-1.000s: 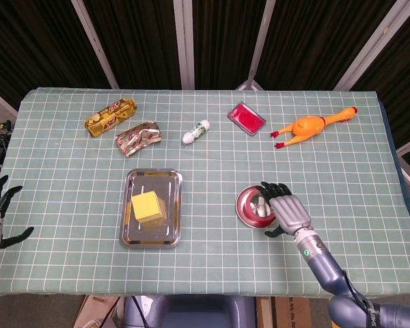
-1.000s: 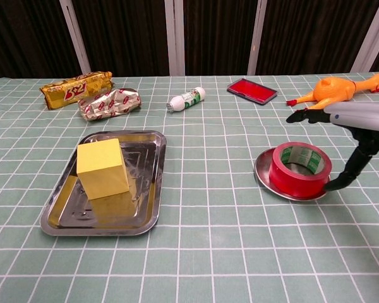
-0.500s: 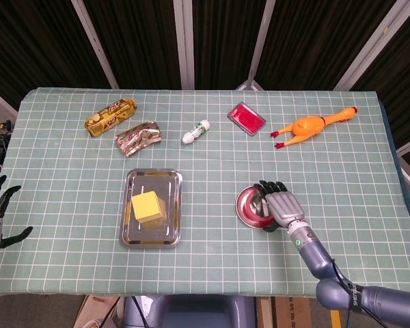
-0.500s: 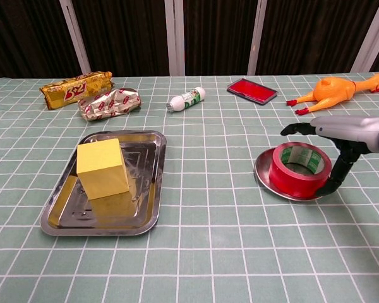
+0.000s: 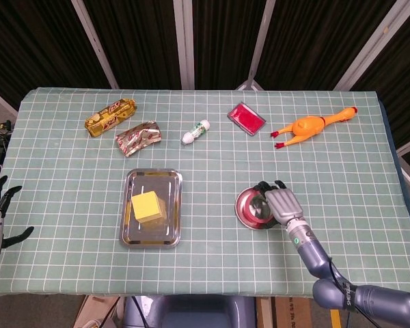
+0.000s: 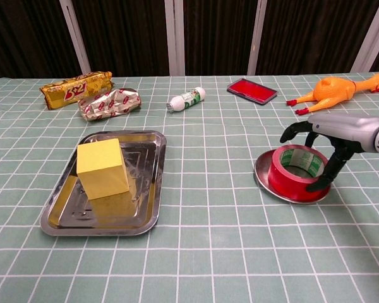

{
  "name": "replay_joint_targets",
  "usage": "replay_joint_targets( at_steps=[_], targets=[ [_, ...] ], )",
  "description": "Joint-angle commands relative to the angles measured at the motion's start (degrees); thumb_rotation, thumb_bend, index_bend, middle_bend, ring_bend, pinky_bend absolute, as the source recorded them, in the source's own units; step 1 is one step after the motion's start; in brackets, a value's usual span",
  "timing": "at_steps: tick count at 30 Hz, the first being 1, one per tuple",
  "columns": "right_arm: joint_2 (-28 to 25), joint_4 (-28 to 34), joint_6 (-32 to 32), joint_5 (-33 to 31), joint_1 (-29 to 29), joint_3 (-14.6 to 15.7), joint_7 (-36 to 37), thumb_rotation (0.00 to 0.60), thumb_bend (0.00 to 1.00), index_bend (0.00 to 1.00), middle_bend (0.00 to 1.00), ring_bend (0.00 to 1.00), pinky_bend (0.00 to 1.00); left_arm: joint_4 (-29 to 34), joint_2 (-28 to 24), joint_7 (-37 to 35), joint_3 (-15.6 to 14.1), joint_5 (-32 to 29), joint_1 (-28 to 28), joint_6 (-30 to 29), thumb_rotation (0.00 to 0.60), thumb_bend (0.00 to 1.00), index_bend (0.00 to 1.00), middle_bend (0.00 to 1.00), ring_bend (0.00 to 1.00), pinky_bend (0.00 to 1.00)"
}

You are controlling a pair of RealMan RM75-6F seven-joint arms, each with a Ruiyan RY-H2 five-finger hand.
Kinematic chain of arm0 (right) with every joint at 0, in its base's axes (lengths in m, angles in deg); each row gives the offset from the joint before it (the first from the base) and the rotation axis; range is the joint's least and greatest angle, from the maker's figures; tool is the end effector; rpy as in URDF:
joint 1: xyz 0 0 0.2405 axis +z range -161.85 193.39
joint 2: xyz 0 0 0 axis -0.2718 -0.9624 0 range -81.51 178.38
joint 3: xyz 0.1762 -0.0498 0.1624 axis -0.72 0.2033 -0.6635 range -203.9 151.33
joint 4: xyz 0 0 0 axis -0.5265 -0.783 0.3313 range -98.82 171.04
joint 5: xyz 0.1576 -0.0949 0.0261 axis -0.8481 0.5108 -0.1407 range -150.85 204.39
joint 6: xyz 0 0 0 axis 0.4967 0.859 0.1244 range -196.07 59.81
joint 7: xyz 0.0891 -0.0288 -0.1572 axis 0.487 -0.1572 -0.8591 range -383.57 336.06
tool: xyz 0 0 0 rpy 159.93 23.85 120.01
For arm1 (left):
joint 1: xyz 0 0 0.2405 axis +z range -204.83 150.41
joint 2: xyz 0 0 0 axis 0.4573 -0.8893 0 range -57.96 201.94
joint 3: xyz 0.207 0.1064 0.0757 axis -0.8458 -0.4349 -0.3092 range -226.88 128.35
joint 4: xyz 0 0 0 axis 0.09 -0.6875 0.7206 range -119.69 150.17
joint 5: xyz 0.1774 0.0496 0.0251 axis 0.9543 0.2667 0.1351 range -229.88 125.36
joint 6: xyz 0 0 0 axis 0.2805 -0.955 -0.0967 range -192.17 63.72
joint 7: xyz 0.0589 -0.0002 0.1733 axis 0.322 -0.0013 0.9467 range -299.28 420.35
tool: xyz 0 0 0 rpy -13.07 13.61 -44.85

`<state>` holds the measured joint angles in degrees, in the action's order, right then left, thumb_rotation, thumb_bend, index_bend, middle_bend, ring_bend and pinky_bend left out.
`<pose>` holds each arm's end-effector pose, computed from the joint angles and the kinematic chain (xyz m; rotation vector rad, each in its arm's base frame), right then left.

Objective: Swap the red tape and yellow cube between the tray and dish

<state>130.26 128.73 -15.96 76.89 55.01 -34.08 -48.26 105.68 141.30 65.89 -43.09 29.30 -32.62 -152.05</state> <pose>-0.1840 -0.3451 0.0053 1.8007 -1.1635 0.7042 -0.2933 0.2293 0.1746 -1.2727 -0.8346 -0.9083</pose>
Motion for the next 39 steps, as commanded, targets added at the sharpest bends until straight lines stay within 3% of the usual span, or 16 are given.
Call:
replay_joint_targets(
  at_steps=[1, 9, 23, 29, 39],
  targets=[
    [0.3, -0.5, -0.5, -0.2, 0.2, 0.3, 0.4, 0.6, 0.02, 0.24, 0.19, 0.32, 0.12, 0.1, 0.0, 0.0, 0.0, 0.0, 0.0, 0.0, 0.6, 0.03, 0.19, 0.0, 0.0, 0.01],
    [1.2, -1.3, 0.9, 1.4, 0.6, 0.5, 0.2, 0.6, 0.05, 0.39, 0.31, 0.41, 0.16, 0.3, -0.2, -0.5, 0.1, -0.2, 0.1, 0.0, 0.6, 0.03, 0.19, 0.0, 0.0, 0.01],
    [0.7, 3.3, 3.9, 0.8, 2.8, -3.1, -1.4, 0.6, 0.05, 0.42, 0.33, 0.43, 0.16, 0.2, -0.7, -1.7, 0.3, -0.6, 0.1, 0.4, 0.6, 0.03, 0.19, 0.0, 0.0, 0.01],
    [4.1, 3.1, 2.7, -3.9, 6.7, -6.6, -2.7, 0.6, 0.05, 0.42, 0.33, 0.43, 0.16, -0.3, -1.0, -2.6, 0.9, -1.4, 0.2, 0.2, 0.6, 0.03, 0.19, 0.0, 0.0, 0.01],
    [15.0, -6.5, 2.0, -11.7, 14.9, -9.3, -7.4, 0.6, 0.05, 0.42, 0.33, 0.43, 0.16, -1.0, -1.2, -3.7, 1.6, -3.0, 0.2, 1.0, 0.6, 0.03, 0.19, 0.0, 0.0, 0.01]
  ],
)
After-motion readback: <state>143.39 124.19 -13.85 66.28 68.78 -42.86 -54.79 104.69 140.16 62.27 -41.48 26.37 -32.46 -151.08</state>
